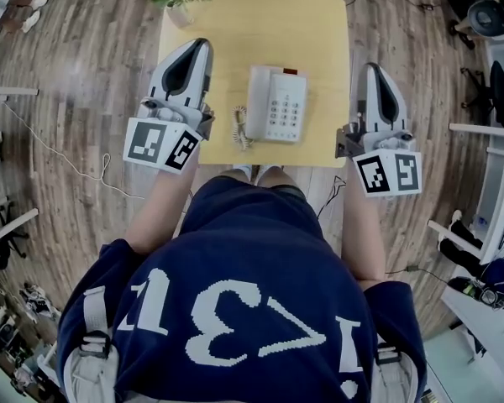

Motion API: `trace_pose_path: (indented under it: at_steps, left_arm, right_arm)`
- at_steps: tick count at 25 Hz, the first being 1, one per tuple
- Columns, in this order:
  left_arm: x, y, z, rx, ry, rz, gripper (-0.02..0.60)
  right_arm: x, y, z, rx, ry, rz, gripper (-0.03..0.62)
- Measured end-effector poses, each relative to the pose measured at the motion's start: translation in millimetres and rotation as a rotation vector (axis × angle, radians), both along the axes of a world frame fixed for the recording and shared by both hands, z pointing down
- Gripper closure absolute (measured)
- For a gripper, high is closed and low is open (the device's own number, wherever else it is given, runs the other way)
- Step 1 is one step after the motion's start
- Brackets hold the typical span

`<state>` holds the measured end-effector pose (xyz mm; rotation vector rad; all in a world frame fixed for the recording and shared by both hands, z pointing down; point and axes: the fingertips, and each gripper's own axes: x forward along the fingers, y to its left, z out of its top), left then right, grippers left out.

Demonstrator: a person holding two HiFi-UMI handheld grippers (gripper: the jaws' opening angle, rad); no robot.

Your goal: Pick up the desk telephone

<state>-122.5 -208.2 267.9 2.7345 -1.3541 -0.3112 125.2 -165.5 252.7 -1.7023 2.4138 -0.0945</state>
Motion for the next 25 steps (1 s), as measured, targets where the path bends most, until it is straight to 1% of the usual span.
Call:
trace_pose_path:
  at_steps: [3,6,8,11,13,18,25]
  left_arm:
    - [2.0,-3.7,4.9,-0.02,0.003,0.007,0.565]
    - [3.2,-6.6,9.5,-0.044,0.011,0.004,0.565]
    - [5.0,-6.7,12.5,-0.058,0.011,-0.003,0.565]
    - [8.7,-3.5,14.6,-0.062,0.01,-0.011,0.565]
    - [11.2,-2.7,17.3,-0.065,0.007,-0.01,0.564]
    - [18.0,-5.2,42.7,-0.121,0.007,0.005,0.563]
    - [24.8,-11.1,91.4,-0.213,0.02,0.024,0.563]
  right_arm:
    - [-3.1,-8.3,2.5,-0.01,-0.009,-0.02,0.566]
    - [-13.2,-17.5,-0.5,-0.009,-0.004,-0.067,0.566]
    - [-20.6,-21.1,-2.9,-0.006,0.025,-0.1,0.566]
    - [-28.7,-24.5,-2.7,-0.007,0.099,-0.144,0.565]
    - [-31.5,-28.1,2.2,-0.021,0.119,-0.168,0.565]
    - [-26.5,-37.6,32.2,-0.095,0.057,-0.193,0.565]
    - [-11.7,-49.5,97.7,-0.252,-0.032,-0.185,0.563]
